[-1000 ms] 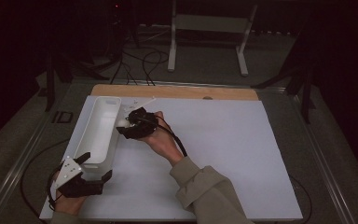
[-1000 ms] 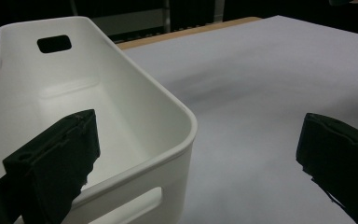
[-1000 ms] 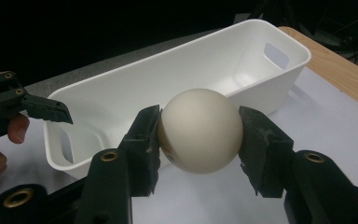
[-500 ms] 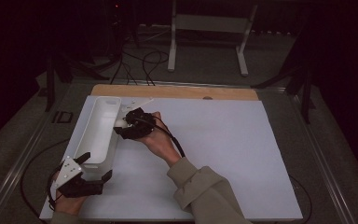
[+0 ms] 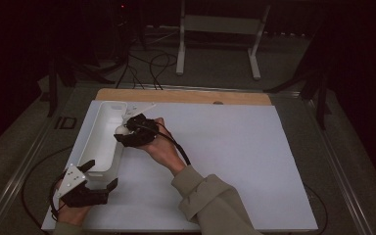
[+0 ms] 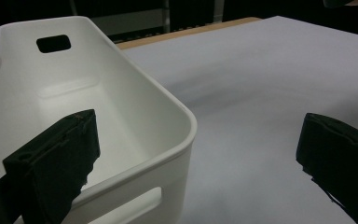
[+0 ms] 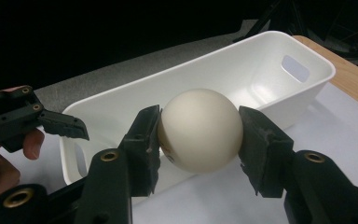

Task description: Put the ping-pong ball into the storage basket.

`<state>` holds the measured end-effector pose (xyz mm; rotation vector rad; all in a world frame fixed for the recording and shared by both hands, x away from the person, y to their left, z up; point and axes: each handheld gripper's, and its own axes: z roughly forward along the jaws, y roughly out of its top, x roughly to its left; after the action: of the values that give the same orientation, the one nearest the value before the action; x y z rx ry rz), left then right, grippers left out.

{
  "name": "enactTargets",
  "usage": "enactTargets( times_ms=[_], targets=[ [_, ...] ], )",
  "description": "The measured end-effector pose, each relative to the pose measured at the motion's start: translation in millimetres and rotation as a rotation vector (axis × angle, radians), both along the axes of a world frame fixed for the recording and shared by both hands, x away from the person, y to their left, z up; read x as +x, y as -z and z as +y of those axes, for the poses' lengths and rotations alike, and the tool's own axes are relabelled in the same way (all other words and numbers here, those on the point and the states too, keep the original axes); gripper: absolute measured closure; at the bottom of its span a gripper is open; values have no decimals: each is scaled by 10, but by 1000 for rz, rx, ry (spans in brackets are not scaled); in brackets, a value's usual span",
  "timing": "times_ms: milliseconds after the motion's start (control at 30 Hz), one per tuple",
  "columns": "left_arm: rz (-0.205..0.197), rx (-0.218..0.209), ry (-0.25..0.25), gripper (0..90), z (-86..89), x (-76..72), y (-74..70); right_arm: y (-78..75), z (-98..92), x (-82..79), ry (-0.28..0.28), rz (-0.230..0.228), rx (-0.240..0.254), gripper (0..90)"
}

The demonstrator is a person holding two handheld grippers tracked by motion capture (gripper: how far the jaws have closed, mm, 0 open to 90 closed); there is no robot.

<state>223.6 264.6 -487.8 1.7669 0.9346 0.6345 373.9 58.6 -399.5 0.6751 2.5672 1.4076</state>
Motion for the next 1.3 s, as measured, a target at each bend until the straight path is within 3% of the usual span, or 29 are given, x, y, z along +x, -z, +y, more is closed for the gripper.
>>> enactTargets(
  times_ms=[1300],
  targets=[
    [1,-9,5,0,8,3,-1,-4,319,-52,-37,-1,-13,507]
  ],
)
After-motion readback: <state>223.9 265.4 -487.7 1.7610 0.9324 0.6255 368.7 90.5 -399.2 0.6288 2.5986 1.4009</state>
